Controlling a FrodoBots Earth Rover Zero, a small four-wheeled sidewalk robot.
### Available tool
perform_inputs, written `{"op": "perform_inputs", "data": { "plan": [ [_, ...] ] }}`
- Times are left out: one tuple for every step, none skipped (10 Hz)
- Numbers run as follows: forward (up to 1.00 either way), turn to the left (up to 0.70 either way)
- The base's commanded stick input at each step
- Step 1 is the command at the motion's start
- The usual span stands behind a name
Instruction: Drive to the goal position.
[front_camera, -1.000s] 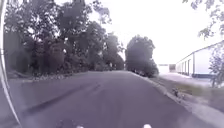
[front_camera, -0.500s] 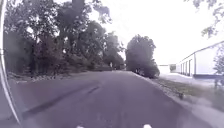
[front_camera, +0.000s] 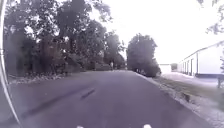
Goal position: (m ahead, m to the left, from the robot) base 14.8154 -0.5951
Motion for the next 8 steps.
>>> {"op": "perform_inputs", "data": {
  "plan": [
    [0.7,-0.35],
    [0.7,-0.29],
    [0.7,-0.1],
    [0.7,0.0],
    [0.7,0.0],
    [0.7,0.0],
    [0.7,0.0],
    [0.7,0.0]
  ]
}}
